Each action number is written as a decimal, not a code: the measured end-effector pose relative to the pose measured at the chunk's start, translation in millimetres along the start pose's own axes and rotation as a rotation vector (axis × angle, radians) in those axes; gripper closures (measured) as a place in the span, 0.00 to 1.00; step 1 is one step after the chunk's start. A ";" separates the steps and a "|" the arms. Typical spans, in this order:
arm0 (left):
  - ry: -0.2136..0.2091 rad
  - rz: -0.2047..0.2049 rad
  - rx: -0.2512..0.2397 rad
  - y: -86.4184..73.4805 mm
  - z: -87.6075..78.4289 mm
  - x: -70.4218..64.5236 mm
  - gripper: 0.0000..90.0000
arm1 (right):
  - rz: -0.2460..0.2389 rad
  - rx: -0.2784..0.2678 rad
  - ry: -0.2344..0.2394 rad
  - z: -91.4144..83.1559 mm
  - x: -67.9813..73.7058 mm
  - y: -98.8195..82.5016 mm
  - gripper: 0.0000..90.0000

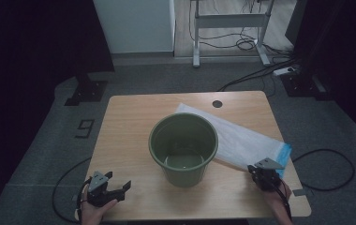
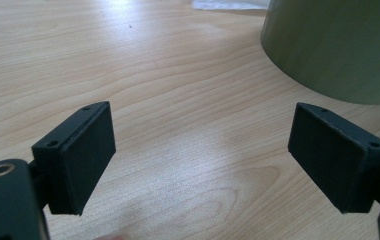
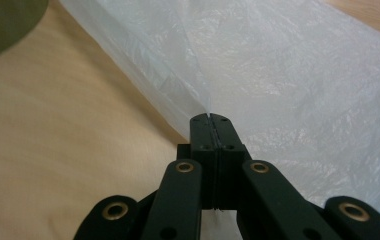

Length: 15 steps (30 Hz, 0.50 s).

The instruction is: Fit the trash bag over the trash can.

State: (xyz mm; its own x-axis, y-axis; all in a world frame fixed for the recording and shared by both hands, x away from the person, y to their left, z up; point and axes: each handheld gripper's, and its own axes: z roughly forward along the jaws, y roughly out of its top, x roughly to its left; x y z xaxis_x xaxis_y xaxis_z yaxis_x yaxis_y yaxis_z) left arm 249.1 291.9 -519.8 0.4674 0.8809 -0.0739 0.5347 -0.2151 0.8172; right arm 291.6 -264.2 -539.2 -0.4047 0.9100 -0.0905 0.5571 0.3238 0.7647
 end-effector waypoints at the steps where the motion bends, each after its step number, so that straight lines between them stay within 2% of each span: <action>1: 0.003 0.004 0.004 0.1 0.4 -1.0 0.13 | -0.006 0.004 0.001 -4.6 -1.6 -3.3 0.98; 2: 0.002 0.008 0.006 0.6 1.0 -2.2 0.13 | -0.003 0.003 0.006 -12.9 -5.3 -9.5 0.98; 4: -0.001 0.009 0.007 0.6 1.7 -3.4 0.13 | -0.001 0.008 0.011 -18.5 -9.2 -15.6 0.98; 10: -0.004 0.010 0.015 -0.4 2.7 -3.6 0.13 | 0.026 0.018 0.017 -25.2 -16.8 -24.9 0.98; 11: -0.005 0.010 0.015 -0.4 2.4 -3.3 0.13 | 0.030 0.018 0.017 -26.2 -17.4 -25.7 0.95; 12: -0.007 0.004 0.011 -0.5 2.1 -2.8 0.13 | 0.035 0.026 0.008 -27.1 -16.9 -26.2 0.77; 13: -0.007 0.004 0.011 -0.5 2.1 -2.8 0.13 | 0.035 0.026 0.008 -27.1 -16.9 -26.2 0.77; 14: -0.004 0.000 0.009 -0.6 2.4 -2.5 0.13 | 0.000 0.007 -0.077 -29.3 -8.1 -22.3 0.58; 15: -0.004 0.000 0.009 -0.6 2.4 -2.5 0.13 | 0.000 0.007 -0.077 -29.3 -8.1 -22.3 0.58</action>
State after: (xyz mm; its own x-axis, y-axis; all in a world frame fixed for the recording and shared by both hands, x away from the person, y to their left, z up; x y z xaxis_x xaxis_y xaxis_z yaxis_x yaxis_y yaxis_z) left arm 249.3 288.8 -521.5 0.4701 0.8793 -0.0764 0.5412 -0.2187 0.8119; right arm 261.2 -286.4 -536.8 -0.3477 0.9271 -0.1398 0.5623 0.3255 0.7602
